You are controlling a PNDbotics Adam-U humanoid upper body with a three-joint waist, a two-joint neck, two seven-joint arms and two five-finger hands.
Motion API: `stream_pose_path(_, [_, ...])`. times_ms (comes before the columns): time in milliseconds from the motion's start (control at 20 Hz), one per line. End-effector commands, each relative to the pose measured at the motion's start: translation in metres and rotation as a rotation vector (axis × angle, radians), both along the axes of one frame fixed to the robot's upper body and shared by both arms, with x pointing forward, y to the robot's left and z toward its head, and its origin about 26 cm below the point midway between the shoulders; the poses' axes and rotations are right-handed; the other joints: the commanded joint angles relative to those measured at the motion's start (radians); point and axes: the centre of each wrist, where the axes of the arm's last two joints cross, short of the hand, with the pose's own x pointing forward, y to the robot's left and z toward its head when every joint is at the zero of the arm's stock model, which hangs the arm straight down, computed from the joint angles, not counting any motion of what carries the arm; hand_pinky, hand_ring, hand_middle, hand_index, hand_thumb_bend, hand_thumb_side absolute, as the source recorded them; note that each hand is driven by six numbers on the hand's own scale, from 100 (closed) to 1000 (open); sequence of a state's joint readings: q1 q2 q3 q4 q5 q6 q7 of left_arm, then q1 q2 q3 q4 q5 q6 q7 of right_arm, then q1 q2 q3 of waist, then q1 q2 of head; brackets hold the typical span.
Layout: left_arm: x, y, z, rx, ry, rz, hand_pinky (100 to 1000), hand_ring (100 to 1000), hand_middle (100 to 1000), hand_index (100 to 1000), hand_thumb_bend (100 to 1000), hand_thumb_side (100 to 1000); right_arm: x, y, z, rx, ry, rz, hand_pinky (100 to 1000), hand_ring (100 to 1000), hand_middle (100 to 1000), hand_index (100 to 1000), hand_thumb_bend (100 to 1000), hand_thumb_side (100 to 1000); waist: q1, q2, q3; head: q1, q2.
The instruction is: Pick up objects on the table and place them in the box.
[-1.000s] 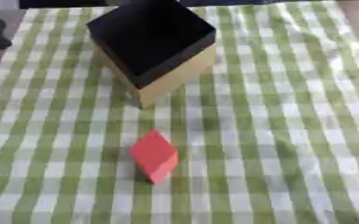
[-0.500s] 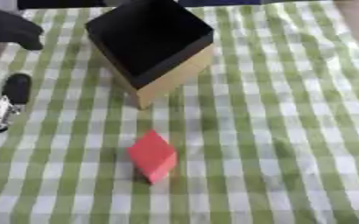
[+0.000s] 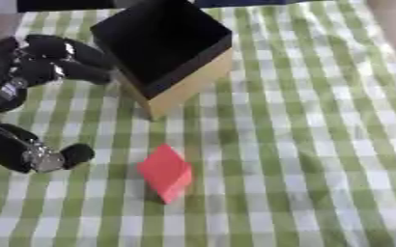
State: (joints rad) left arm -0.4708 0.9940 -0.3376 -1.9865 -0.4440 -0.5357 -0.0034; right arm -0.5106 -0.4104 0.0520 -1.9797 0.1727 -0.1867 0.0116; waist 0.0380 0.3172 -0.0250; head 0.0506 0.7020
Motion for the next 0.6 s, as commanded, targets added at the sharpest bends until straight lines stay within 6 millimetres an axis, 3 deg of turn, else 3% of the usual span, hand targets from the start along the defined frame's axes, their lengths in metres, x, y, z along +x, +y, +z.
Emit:
stream_pose_path(50, [-0.002,-0.008,0.006,0.117,-0.025,0.013,718,770,791,859,535,621,-0.004,0.002,0.009,-0.009,-0.030,0.021,805,812,532,709,100,701,0.001,-0.020,-0.001,0.004,0.000])
stream_pose_path(400, [-0.002,-0.031,-0.006,0.289,-0.024,0.051,755,833,803,875,564,585,-0.004,0.003,0.009,-0.012,-0.024,0.031,805,812,530,708,100,703,0.003,-0.018,-0.005,0.003,-0.001])
stream_pose_path(600, [-0.002,-0.043,-0.009,0.377,-0.041,0.065,766,854,823,884,499,543,-0.004,0.004,0.009,-0.012,-0.020,0.035,804,810,529,707,100,703,0.005,-0.016,-0.006,0.002,-0.002])
